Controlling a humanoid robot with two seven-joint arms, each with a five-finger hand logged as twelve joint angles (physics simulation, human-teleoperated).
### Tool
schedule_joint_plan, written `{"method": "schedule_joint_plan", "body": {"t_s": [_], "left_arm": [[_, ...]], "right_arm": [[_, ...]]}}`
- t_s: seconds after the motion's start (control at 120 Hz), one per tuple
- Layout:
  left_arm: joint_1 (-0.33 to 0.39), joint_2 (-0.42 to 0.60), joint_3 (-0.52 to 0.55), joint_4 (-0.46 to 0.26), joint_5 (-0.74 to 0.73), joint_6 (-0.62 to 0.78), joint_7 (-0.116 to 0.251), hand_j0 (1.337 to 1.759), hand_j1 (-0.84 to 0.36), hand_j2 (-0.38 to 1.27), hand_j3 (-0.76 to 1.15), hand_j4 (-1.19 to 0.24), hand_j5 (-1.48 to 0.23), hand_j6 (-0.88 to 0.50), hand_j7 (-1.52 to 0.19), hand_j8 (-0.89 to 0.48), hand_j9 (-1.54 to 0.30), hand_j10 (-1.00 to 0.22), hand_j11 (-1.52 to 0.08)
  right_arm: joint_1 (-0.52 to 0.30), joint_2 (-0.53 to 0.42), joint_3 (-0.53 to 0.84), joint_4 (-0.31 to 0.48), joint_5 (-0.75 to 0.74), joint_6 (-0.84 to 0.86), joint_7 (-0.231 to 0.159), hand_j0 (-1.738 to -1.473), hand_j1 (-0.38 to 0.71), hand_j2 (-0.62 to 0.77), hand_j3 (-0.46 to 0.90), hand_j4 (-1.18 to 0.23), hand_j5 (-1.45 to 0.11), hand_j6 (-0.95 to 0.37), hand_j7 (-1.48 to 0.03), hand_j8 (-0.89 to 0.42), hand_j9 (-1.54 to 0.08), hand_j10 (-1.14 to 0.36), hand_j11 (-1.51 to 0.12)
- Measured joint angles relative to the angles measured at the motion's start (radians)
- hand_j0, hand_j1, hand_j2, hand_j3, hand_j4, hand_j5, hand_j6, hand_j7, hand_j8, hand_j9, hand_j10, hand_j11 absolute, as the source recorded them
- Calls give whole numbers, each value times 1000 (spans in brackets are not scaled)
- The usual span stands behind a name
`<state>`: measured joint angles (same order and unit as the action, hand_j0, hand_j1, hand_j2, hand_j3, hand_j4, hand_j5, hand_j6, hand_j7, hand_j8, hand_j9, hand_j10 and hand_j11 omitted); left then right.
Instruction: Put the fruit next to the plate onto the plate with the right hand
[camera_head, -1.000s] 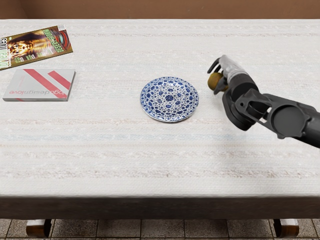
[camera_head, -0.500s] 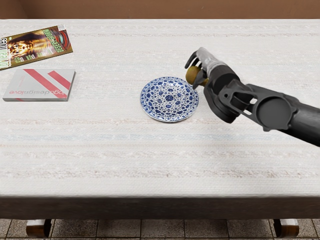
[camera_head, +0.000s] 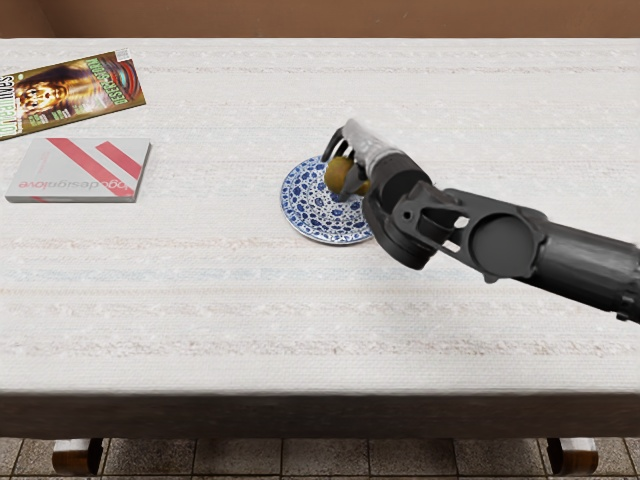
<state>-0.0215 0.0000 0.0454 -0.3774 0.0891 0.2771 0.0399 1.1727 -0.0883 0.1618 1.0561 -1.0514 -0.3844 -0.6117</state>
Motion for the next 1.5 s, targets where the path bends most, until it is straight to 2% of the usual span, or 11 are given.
{"method": "schedule_joint_plan", "body": {"t_s": [0.033,0.133,0.225,0.333,0.458,0.583,0.758,0.883,1.033,1.192,1.5], "left_arm": [[0,0,0,0,0,0,0,1658,347,0,0,-2,-2,-2,-2,-2,-2,-2,-2],[0,0,0,0,0,0,0,1658,347,0,0,-2,-2,-2,-2,-2,-2,-2,-2],[0,0,0,0,0,0,0,1658,347,0,0,-2,-2,-2,-2,-2,-2,-2,-2],[0,0,0,0,0,0,0,1658,347,0,0,-2,-2,-2,-2,-2,-2,-2,-2],[0,0,0,0,0,0,0,1658,347,0,0,-2,-2,-2,-2,-2,-2,-2,-2],[0,0,0,0,0,0,0,1658,347,0,0,-2,-2,-2,-2,-2,-2,-2,-2],[0,0,0,0,0,0,0,1658,347,0,0,-2,-2,-2,-2,-2,-2,-2,-2],[0,0,0,0,0,0,0,1658,347,0,0,-2,-2,-2,-2,-2,-2,-2,-2],[0,0,0,0,0,0,0,1658,347,0,0,-2,-2,-2,-2,-2,-2,-2,-2],[2,0,-1,0,0,0,0,1658,347,0,0,-2,-2,-2,-2,-2,-2,-2,-2],[0,0,-1,0,0,0,0,1658,347,0,0,-2,-3,-2,-3,-2,-3,-2,-3]], "right_arm": [[0,5,0,0,0,1,0,-1657,241,314,0,-636,-876,-492,-849,-439,-860,-614,-855],[-5,16,6,-4,-1,-16,1,-1658,24,191,0,-399,-549,-311,-533,-279,-540,-386,-536],[-9,14,31,-5,16,-10,1,-1658,-112,123,0,-255,-351,-199,-340,-179,-344,-246,-342],[-8,-15,87,-3,103,93,1,-1658,-210,73,0,-151,-206,-118,-200,-106,-203,-145,-201],[-16,-97,191,5,225,319,9,-1658,-274,40,0,-83,-112,-65,-108,-58,-110,-79,-109],[-32,-229,306,14,375,567,111,-1658,-309,22,0,-45,-61,-36,-59,-32,-60,-44,-59],[-65,-405,364,17,534,876,300,-1658,-332,10,0,-20,-26,-16,-25,-14,-25,-19,-25],[-119,-475,377,17,598,959,390,-1658,-340,6,0,-11,-14,-9,-14,-8,-14,-10,-14],[-164,-599,382,17,648,987,525,-1658,-345,3,0,-6,-7,-5,-6,-4,-7,-5,-7],[-210,-718,383,16,704,993,571,-1658,-348,3,0,-3,-3,-3,-3,-2,-3,-2,-3],[-282,-849,382,13,746,995,583,-1658,-349,2,0,-1,-1,-1,-1,-1,-1,-1,-1]]}}
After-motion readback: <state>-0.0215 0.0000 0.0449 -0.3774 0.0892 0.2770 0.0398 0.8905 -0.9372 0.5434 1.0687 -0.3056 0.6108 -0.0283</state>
